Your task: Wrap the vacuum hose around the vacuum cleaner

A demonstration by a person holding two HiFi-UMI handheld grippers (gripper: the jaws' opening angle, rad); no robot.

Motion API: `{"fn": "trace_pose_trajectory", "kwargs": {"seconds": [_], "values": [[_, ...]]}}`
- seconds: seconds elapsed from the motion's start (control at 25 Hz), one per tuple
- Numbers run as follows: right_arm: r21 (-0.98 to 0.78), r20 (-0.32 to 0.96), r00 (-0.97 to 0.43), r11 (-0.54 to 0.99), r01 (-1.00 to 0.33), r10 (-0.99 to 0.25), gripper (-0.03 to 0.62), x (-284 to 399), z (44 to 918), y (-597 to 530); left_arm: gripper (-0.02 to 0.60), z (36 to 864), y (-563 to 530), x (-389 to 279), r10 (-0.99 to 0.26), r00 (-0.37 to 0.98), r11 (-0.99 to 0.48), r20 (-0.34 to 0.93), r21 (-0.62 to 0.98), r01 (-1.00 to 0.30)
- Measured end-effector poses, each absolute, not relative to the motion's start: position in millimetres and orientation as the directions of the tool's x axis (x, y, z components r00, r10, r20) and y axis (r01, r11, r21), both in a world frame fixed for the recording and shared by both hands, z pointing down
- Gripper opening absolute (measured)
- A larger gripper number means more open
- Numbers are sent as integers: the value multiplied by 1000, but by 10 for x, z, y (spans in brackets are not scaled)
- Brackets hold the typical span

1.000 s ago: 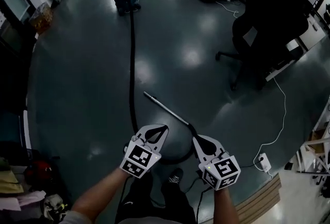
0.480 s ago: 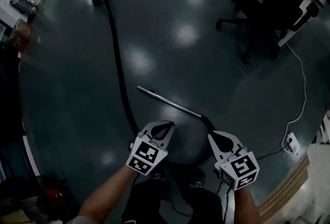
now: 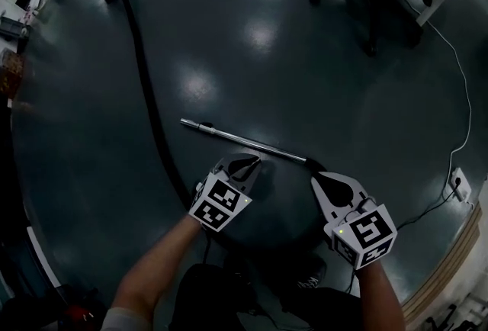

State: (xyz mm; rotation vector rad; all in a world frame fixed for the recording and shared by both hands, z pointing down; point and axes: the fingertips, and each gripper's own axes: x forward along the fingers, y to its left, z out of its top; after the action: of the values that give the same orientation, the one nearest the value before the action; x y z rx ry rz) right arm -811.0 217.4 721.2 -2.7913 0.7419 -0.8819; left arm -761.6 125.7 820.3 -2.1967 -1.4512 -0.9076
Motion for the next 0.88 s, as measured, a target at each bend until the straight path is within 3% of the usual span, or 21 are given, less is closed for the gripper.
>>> {"fn": "trace_pose_trajectory", "kwargs": {"seconds": [0.24,0.48,0.72,0.88], "values": [[-261,504,688,-851,-455,-523,5,-8053,7958,2043,21,9159,1224,-7475,651,213,-327,729,17,945],[-259,501,700,-860,-439,-509,6,-8126,8464,2134,180,10087,1286,-7340,621,82,-151,779,17,988],[-254,527,697,-873,-416,-486,5,-8141,8984,2206,206,10630,1459,-7191,577,20,6,817,-28,1000],[-258,547,690,-880,-399,-474,5,-8144,9332,2233,207,10980,1445,-7271,471,-72,213,879,-35,976]]}}
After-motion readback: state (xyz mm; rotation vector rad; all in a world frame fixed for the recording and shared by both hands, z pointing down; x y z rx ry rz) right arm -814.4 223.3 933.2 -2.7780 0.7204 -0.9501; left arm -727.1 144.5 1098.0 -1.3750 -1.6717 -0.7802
